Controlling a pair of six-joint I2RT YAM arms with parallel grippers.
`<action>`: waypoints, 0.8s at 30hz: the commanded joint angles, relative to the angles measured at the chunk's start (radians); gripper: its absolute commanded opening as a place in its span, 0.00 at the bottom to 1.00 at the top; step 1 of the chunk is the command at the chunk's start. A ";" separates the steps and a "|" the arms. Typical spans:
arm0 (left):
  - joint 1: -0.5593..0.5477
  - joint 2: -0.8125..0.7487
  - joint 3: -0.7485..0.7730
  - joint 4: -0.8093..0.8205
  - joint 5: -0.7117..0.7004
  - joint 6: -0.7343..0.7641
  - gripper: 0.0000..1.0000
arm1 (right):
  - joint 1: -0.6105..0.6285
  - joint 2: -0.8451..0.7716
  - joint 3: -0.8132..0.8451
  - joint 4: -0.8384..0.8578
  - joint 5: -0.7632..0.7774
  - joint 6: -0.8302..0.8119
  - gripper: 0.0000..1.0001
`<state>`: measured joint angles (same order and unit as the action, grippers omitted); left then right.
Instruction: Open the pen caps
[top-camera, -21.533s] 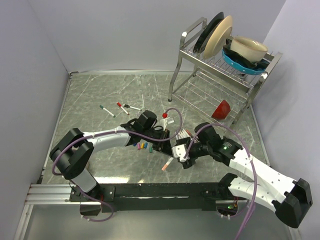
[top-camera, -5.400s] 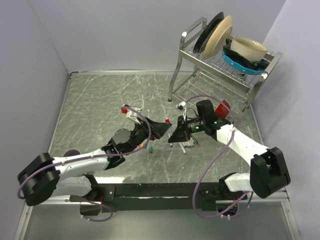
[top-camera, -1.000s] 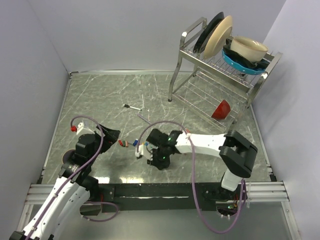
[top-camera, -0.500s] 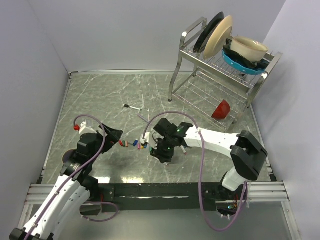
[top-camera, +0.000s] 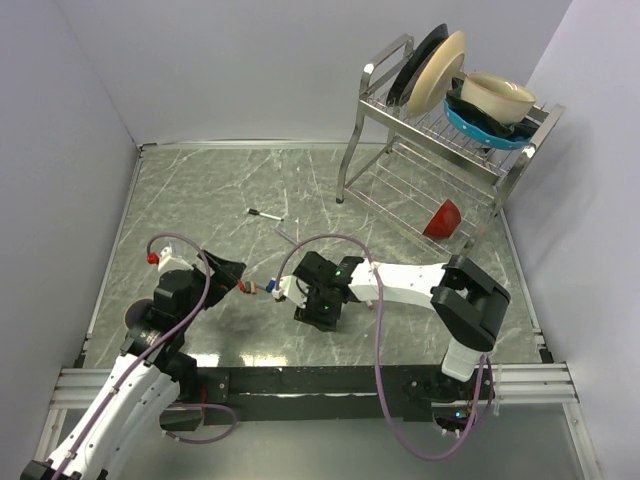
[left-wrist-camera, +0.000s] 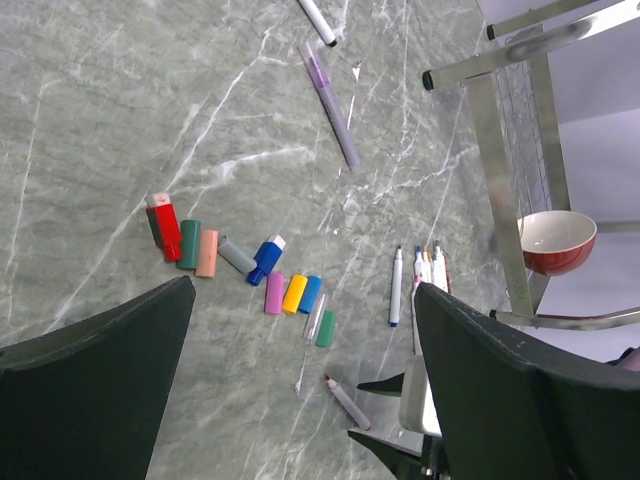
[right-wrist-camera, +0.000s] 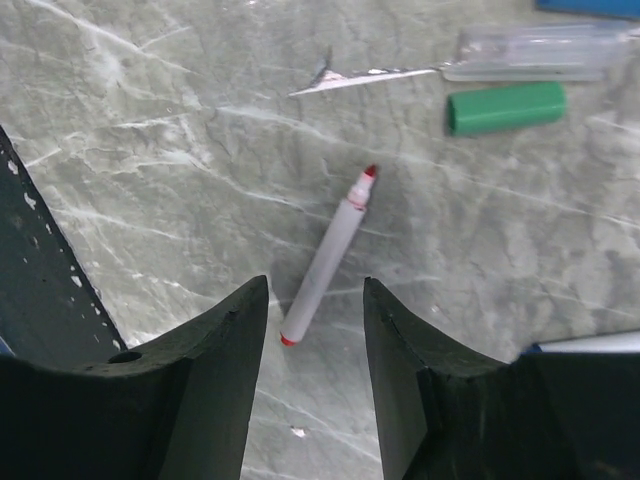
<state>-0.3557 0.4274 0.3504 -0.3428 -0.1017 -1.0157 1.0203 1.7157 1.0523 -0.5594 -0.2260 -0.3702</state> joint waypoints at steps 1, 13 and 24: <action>0.001 -0.013 -0.011 0.022 0.007 -0.006 0.98 | 0.023 0.030 -0.002 0.024 0.033 0.020 0.50; 0.003 -0.018 -0.025 0.024 0.007 -0.001 0.98 | -0.009 0.053 -0.015 0.015 0.183 0.010 0.06; 0.003 -0.022 -0.045 0.044 0.023 -0.003 0.98 | -0.140 -0.036 -0.005 -0.048 0.033 -0.029 0.00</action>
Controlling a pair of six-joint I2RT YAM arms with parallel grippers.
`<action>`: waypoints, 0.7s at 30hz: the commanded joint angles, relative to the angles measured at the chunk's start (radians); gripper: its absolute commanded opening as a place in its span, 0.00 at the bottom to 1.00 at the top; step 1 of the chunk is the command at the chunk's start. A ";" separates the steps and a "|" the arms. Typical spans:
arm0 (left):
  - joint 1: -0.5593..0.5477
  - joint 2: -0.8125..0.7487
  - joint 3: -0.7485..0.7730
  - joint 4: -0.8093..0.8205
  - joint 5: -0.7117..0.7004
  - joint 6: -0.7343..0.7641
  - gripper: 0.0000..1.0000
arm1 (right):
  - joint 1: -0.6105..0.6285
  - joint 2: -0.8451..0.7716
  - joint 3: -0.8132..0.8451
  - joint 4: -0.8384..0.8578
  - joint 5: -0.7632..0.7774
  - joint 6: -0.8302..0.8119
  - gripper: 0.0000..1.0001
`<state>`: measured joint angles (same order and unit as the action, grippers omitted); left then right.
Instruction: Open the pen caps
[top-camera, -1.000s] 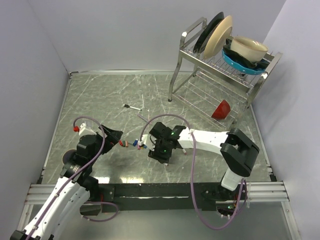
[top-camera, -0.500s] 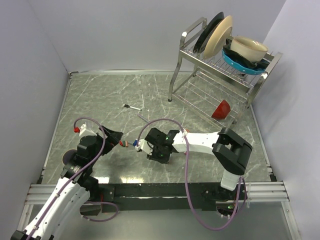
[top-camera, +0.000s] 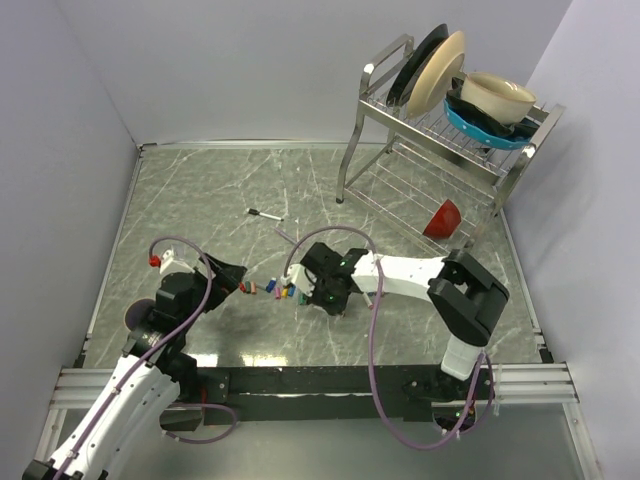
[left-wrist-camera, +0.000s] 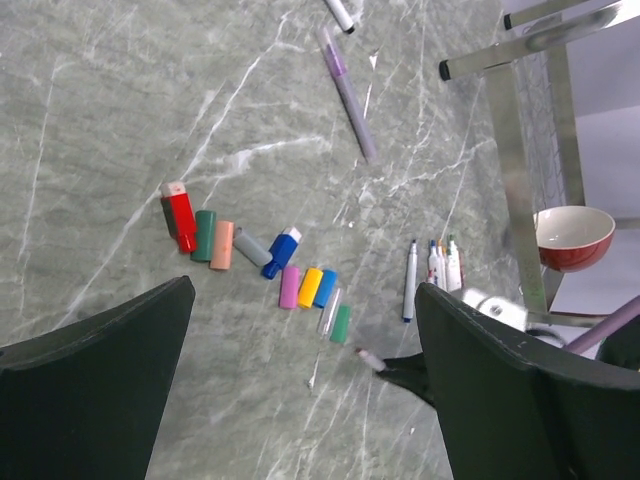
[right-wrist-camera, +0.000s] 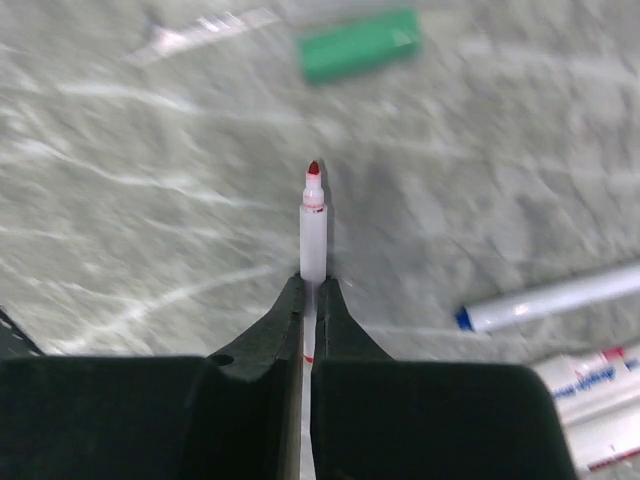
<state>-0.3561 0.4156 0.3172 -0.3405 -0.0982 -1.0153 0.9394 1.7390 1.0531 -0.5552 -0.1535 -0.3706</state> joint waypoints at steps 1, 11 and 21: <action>0.003 -0.011 -0.016 0.043 0.022 -0.003 0.98 | -0.071 -0.084 -0.007 -0.052 -0.049 -0.028 0.00; 0.003 0.012 -0.027 0.078 0.044 -0.008 0.98 | -0.226 -0.170 -0.018 0.001 -0.081 0.047 0.00; 0.003 0.136 -0.069 0.247 0.149 0.003 0.99 | -0.263 -0.101 -0.013 0.060 0.051 0.179 0.00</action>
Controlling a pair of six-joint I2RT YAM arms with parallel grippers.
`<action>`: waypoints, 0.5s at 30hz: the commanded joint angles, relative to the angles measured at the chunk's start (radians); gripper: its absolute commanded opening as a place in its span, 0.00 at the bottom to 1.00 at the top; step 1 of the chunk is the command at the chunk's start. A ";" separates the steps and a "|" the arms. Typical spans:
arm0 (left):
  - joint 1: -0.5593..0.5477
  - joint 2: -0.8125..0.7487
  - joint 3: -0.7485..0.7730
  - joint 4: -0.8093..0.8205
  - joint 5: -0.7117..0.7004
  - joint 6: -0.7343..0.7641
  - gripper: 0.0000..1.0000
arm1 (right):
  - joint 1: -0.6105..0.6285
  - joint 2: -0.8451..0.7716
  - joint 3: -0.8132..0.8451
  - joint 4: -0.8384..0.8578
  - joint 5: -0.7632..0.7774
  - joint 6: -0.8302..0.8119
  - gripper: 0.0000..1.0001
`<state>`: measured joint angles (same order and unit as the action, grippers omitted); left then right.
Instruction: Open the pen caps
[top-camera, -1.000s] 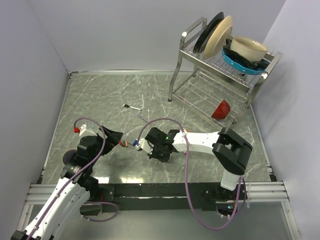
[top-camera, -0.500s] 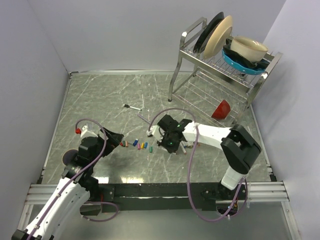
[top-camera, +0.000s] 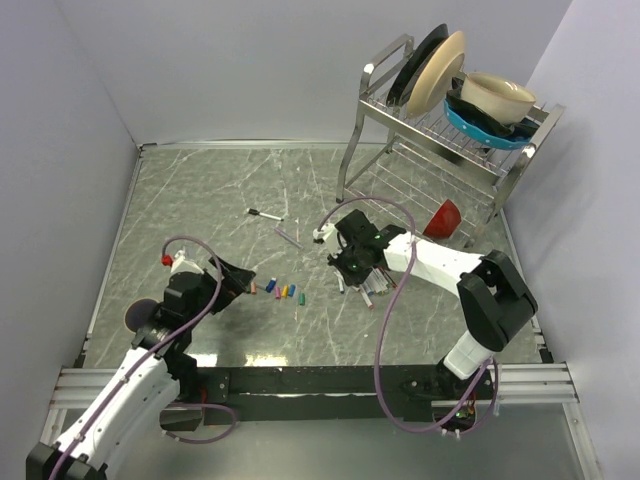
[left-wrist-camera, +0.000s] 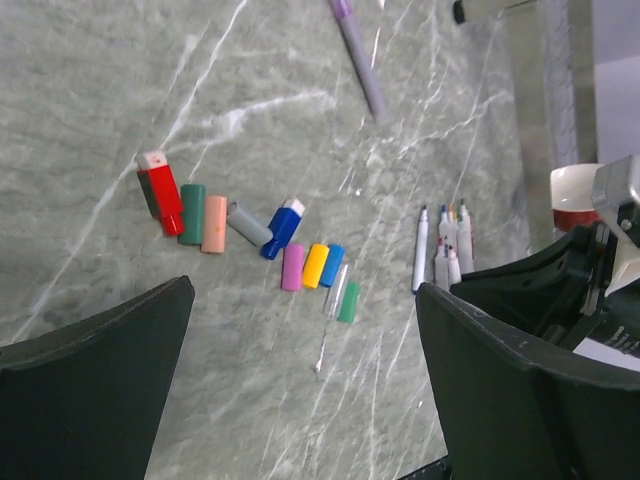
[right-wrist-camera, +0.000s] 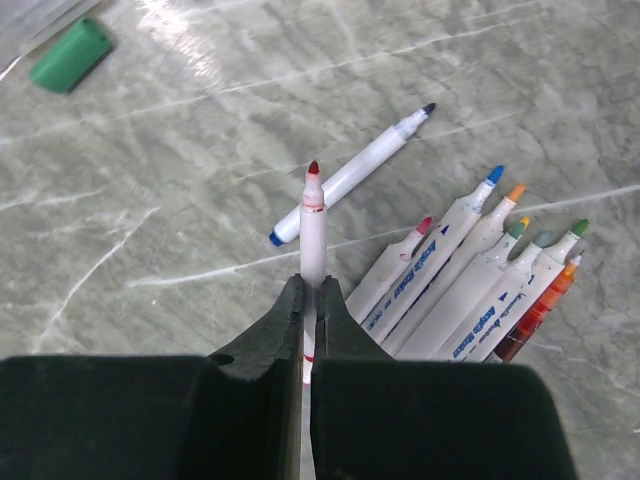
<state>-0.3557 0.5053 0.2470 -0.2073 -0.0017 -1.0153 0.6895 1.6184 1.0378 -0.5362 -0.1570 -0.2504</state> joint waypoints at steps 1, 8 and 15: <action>0.003 0.059 0.003 0.121 0.055 0.004 0.99 | -0.019 0.020 0.002 0.042 0.054 0.063 0.00; 0.003 0.153 0.024 0.200 0.089 0.006 0.99 | -0.033 0.026 0.007 0.039 0.051 0.074 0.10; 0.003 0.294 0.069 0.296 0.124 0.004 0.99 | -0.039 0.028 0.013 0.041 0.062 0.076 0.18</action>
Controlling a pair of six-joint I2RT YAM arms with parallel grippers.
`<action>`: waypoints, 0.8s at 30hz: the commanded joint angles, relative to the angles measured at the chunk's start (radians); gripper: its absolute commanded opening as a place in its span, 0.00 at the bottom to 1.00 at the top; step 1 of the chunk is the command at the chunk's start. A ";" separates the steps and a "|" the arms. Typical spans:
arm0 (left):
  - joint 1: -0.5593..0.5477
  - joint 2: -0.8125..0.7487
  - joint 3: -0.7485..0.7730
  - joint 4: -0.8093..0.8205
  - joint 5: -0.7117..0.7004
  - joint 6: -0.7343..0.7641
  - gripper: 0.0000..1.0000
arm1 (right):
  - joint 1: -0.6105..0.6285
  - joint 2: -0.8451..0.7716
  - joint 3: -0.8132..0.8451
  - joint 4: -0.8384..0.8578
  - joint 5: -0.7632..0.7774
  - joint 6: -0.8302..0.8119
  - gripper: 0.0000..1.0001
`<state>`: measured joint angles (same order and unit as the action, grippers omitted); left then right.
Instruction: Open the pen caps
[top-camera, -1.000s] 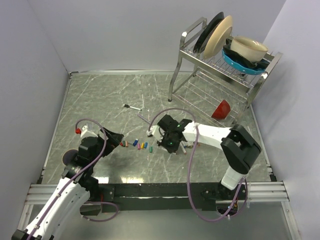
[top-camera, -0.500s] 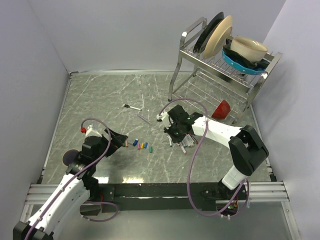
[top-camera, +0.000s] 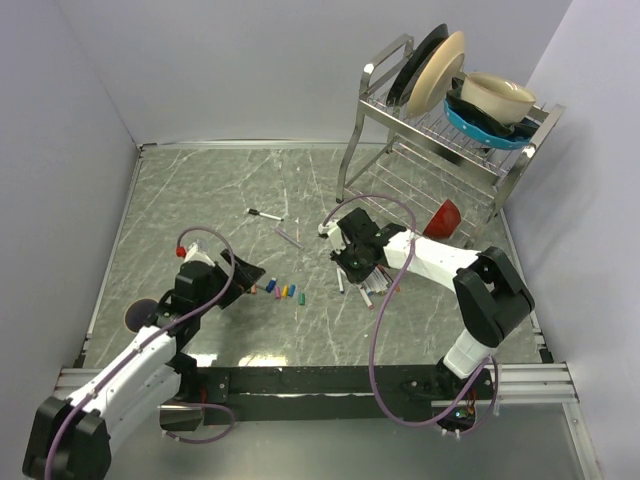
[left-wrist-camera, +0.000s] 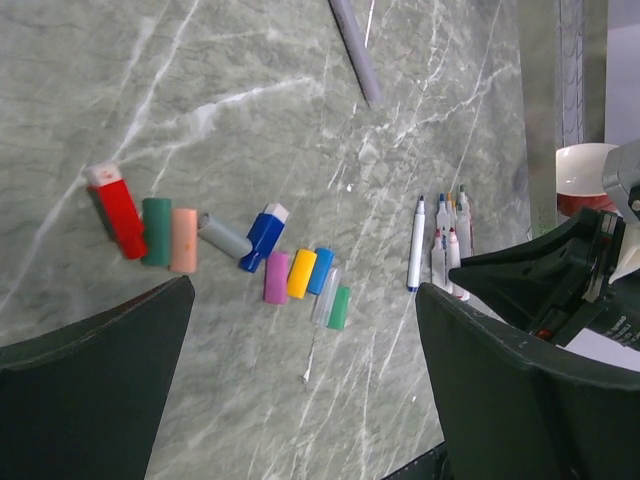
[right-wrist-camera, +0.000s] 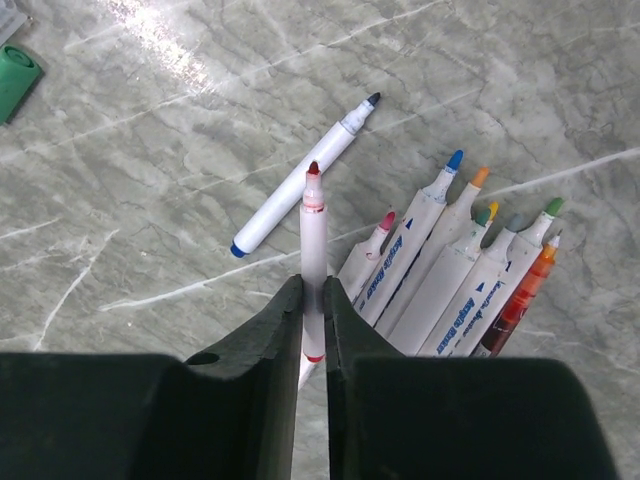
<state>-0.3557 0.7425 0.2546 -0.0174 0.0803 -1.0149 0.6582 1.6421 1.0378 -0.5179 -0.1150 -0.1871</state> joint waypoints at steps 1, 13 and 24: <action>0.003 0.072 0.066 0.128 0.045 0.003 0.98 | -0.008 0.004 0.014 0.021 0.021 0.012 0.19; 0.001 0.354 0.225 0.145 0.085 -0.011 0.98 | -0.019 -0.030 0.021 0.016 0.028 0.014 0.25; -0.041 0.618 0.469 -0.038 -0.035 -0.063 0.93 | -0.029 -0.082 0.027 0.004 0.000 -0.005 0.29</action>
<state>-0.3691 1.2922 0.6136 0.0299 0.1230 -1.0420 0.6388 1.6302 1.0378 -0.5171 -0.0982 -0.1799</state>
